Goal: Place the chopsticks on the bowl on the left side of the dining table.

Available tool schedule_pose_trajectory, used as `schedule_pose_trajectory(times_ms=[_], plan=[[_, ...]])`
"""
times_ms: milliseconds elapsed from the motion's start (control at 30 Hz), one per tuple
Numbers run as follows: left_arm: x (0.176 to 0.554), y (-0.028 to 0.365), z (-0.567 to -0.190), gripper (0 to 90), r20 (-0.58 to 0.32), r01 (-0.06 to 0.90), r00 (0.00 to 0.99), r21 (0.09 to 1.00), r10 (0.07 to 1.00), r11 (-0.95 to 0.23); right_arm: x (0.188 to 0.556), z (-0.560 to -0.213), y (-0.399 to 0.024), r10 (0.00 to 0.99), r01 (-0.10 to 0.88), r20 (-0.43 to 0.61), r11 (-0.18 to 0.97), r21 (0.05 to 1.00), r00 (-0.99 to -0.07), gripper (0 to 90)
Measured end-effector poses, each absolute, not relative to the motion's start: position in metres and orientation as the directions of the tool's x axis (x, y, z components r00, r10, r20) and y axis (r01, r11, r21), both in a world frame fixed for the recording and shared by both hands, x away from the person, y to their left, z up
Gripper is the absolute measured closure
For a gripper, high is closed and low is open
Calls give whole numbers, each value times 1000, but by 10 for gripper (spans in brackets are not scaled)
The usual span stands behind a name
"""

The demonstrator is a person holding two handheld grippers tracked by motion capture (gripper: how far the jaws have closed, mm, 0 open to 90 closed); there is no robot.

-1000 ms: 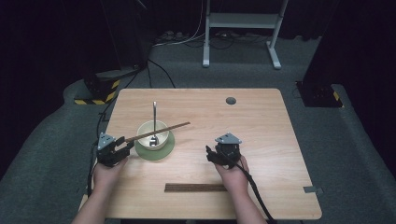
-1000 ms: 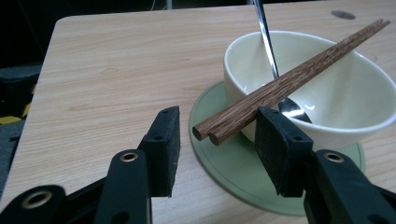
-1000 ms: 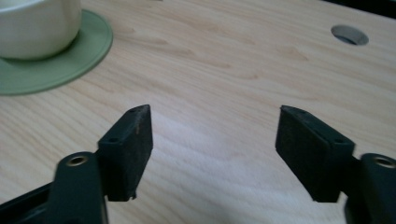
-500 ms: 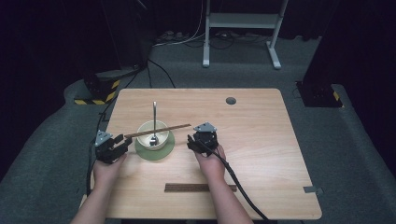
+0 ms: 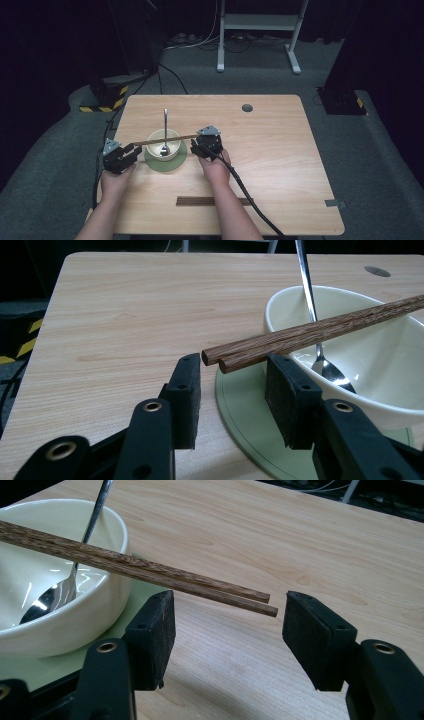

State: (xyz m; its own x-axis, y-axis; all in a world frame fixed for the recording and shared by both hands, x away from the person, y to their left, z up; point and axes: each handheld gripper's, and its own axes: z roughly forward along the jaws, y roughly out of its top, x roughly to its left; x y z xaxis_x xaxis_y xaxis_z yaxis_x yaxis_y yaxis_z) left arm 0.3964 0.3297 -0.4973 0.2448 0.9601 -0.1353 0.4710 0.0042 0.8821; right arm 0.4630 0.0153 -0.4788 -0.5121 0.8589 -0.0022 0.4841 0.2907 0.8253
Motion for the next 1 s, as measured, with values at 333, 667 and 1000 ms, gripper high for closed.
schedule_pose_trajectory(times_ms=[333, 667, 1000], plan=[[396, 330, -498, 587, -143, 470, 257, 883, 956, 6, 465, -479, 19, 850, 482, -2, 300, 824, -526, 413], [396, 333, -497, 585, -153, 465, 272, 885, 950, 9, 450, -481, 15, 849, 472, -4, 298, 830, -528, 438], [397, 333, -497, 585, -164, 465, 280, 885, 946, 15, 435, -486, 9, 841, 457, -7, 300, 837, -541, 442]])
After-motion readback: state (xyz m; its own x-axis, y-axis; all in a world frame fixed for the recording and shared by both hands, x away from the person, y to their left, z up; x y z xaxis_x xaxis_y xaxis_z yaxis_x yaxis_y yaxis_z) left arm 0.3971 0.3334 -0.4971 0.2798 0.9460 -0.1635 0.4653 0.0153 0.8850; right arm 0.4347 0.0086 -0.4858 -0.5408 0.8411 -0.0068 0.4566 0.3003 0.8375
